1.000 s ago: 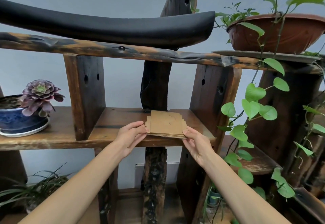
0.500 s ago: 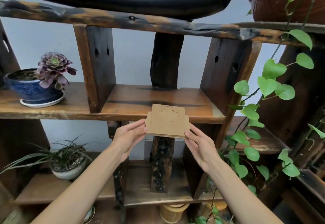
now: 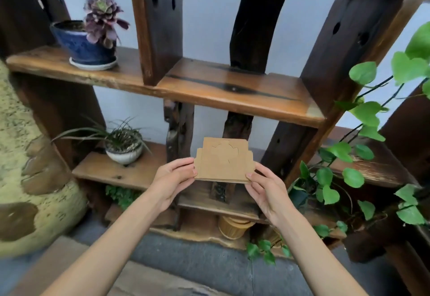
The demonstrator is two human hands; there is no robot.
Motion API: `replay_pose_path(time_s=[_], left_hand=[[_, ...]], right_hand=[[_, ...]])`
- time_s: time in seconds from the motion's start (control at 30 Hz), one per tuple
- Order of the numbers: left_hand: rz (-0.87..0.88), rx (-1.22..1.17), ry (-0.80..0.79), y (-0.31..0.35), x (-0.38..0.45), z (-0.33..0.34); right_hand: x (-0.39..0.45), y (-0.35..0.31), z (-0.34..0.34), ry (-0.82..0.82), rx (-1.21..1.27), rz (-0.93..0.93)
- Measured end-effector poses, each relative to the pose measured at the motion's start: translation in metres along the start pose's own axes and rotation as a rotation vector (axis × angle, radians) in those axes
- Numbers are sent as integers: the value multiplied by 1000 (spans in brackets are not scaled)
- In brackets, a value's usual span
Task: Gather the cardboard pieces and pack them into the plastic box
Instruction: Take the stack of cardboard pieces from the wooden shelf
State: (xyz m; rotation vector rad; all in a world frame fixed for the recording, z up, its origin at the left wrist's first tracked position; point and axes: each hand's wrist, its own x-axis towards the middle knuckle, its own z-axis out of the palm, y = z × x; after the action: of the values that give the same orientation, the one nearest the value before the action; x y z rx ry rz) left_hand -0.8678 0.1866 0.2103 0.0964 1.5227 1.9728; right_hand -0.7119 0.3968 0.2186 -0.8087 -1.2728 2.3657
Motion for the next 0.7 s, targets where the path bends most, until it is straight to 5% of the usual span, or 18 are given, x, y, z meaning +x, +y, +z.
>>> replay_pose_path(time_s=[0.7], left_hand=[[-94, -105, 415, -155, -189, -102]], right_hand=[[-75, 158, -7, -211, -255, 402]])
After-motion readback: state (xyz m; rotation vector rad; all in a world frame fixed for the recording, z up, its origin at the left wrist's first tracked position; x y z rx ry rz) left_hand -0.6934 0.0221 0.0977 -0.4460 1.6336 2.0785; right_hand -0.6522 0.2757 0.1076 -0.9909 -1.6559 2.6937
